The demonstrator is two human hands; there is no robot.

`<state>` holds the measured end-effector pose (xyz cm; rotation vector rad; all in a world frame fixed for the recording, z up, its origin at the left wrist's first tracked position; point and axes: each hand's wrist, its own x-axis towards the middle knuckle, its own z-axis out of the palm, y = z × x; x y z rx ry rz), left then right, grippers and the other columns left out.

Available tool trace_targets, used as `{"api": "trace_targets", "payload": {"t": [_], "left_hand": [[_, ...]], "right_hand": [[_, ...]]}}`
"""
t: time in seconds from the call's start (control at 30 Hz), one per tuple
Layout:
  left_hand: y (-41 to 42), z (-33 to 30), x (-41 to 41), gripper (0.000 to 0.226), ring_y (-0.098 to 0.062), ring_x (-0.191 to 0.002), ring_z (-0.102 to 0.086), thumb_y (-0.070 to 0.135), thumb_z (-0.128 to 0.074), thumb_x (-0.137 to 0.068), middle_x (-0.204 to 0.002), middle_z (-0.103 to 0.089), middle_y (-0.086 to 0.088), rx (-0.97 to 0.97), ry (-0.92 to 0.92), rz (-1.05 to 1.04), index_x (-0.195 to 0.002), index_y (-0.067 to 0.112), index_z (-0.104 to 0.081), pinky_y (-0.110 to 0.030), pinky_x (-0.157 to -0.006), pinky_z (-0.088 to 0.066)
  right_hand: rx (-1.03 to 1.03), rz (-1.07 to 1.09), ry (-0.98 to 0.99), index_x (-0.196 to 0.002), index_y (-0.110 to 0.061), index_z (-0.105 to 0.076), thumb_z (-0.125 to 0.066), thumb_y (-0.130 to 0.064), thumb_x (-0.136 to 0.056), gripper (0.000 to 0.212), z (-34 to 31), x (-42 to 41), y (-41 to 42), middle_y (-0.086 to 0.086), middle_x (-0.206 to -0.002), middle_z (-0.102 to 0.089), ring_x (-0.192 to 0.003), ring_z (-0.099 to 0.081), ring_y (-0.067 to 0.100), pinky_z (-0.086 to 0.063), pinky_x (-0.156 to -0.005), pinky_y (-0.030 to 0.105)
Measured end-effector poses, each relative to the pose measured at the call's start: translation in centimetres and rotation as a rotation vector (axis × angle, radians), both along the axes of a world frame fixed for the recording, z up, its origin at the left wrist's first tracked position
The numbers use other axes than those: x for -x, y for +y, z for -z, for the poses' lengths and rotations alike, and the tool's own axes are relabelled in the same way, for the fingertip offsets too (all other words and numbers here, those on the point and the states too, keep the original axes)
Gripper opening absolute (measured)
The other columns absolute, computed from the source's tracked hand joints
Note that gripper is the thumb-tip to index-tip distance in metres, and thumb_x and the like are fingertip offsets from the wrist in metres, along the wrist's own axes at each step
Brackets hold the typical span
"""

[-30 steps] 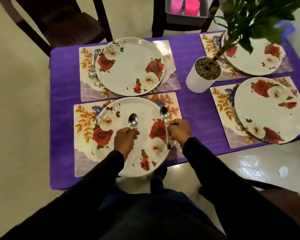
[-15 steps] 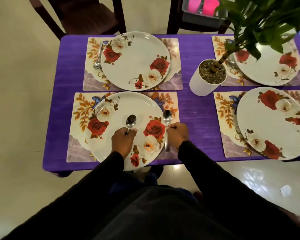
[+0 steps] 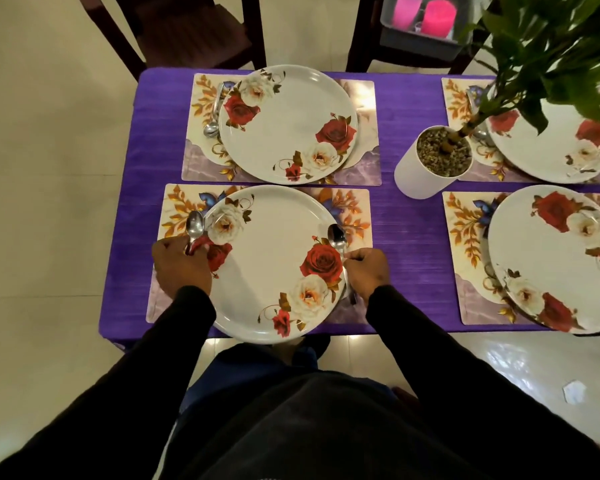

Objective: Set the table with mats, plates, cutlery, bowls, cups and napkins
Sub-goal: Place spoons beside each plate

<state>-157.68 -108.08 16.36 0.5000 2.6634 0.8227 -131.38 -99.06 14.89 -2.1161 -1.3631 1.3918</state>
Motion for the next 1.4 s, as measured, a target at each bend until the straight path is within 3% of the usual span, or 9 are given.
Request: {"api": "trace_targets", "payload": {"t": [0.1,0.27,0.63,0.77,0.83,0.93,1.0,1.2,1.4], "left_hand": [[0.5,-0.4,0.4,0.029,-0.028,-0.113,-0.063,0.017,-0.072,-0.093,-0.122,-0.067,-0.01,-0.007,-0.058,-0.041,-0.12,0.008,-0.071,-0.036,-0.093,-0.048],[1.1,-0.3,1.4,0.025,-0.021,-0.096,-0.069,0.022,-0.073,-0.092,-0.103,-0.073,-0.002,-0.055,-0.134,-0.099,-0.116,0.013,-0.074,-0.043,-0.083,-0.06],[1.3,0.9,2.4,0.027,-0.024,-0.102,-0.069,0.03,-0.066,-0.097,-0.109,-0.075,-0.006,-0.012,-0.095,-0.103,-0.118,0.015,-0.074,-0.044,-0.088,-0.059],[1.6,0.2,1.5,0.032,-0.025,-0.113,-0.063,0.026,-0.068,-0.095,-0.121,-0.067,-0.007,-0.002,-0.075,-0.113,-0.124,0.012,-0.069,-0.042,-0.093,-0.054],[1.5,0.1,0.7,0.034,-0.023,-0.11,-0.062,0.035,-0.069,-0.093,-0.121,-0.063,-0.005,-0.034,-0.078,-0.116,-0.121,0.015,-0.069,-0.041,-0.091,-0.054],[1.2,0.8,-0.6,0.029,-0.018,-0.093,-0.066,0.048,-0.064,-0.093,-0.104,-0.068,0.001,-0.074,-0.1,-0.027,-0.103,0.021,-0.07,-0.038,-0.084,-0.057],[1.0,0.9,-2.2,0.022,-0.017,-0.086,-0.063,0.041,-0.066,-0.094,-0.094,-0.068,0.001,-0.071,-0.124,0.091,-0.092,0.019,-0.067,-0.032,-0.082,-0.051],[0.2,1.2,-6.8,0.017,-0.016,-0.083,-0.059,0.03,-0.068,-0.094,-0.087,-0.068,0.001,-0.106,-0.222,0.336,-0.089,0.015,-0.072,-0.03,-0.077,-0.042],[-0.5,1.7,-7.3,0.021,-0.018,-0.082,-0.058,0.036,-0.065,-0.094,-0.085,-0.064,0.003,0.005,-0.229,0.37,-0.09,0.016,-0.066,-0.03,-0.075,-0.04]], "right_hand": [[0.012,0.008,-0.007,-0.077,-0.013,-0.075,-0.065,-0.007,-0.084,0.014,0.4,0.1,0.1,0.003,-0.08,-0.073,-0.082,-0.069,0.021,-0.061,-0.076,0.048],[-0.005,0.02,0.002,-0.085,-0.009,-0.075,-0.063,-0.007,-0.088,0.013,0.6,0.2,0.3,0.005,-0.083,-0.073,-0.083,-0.068,0.021,-0.06,-0.079,0.046],[0.019,0.013,-0.013,-0.086,-0.012,-0.074,-0.066,-0.01,-0.085,0.008,0.9,0.6,0.7,0.004,-0.088,-0.073,-0.087,-0.068,0.022,-0.06,-0.079,0.048],[0.01,0.025,0.019,-0.089,-0.01,-0.074,-0.066,-0.01,-0.086,0.008,0.7,0.6,0.5,0.005,-0.09,-0.073,-0.089,-0.068,0.023,-0.06,-0.08,0.048],[0.006,0.055,0.057,-0.09,-0.01,-0.073,-0.065,-0.009,-0.087,0.009,0.6,0.2,0.2,0.005,-0.09,-0.073,-0.089,-0.069,0.024,-0.06,-0.08,0.048],[0.007,0.105,0.07,-0.09,-0.012,-0.072,-0.062,-0.01,-0.087,0.01,0.8,-0.4,-0.2,0.004,-0.088,-0.073,-0.088,-0.07,0.025,-0.06,-0.079,0.048],[0.008,0.121,0.047,-0.091,-0.012,-0.072,-0.061,-0.011,-0.086,0.012,0.8,-0.7,-0.3,0.005,-0.088,-0.074,-0.087,-0.07,0.026,-0.06,-0.079,0.05],[0.032,0.081,-0.055,-0.083,-0.005,-0.073,-0.06,-0.003,-0.085,0.014,0.4,-0.7,-0.1,0.007,-0.084,-0.072,-0.086,-0.068,0.027,-0.059,-0.076,0.04],[-0.003,-0.054,-0.207,-0.092,-0.007,-0.072,-0.06,-0.009,-0.091,0.013,0.1,-0.5,0.0,0.002,-0.087,-0.066,-0.083,-0.058,0.016,-0.045,-0.071,0.027]]}}
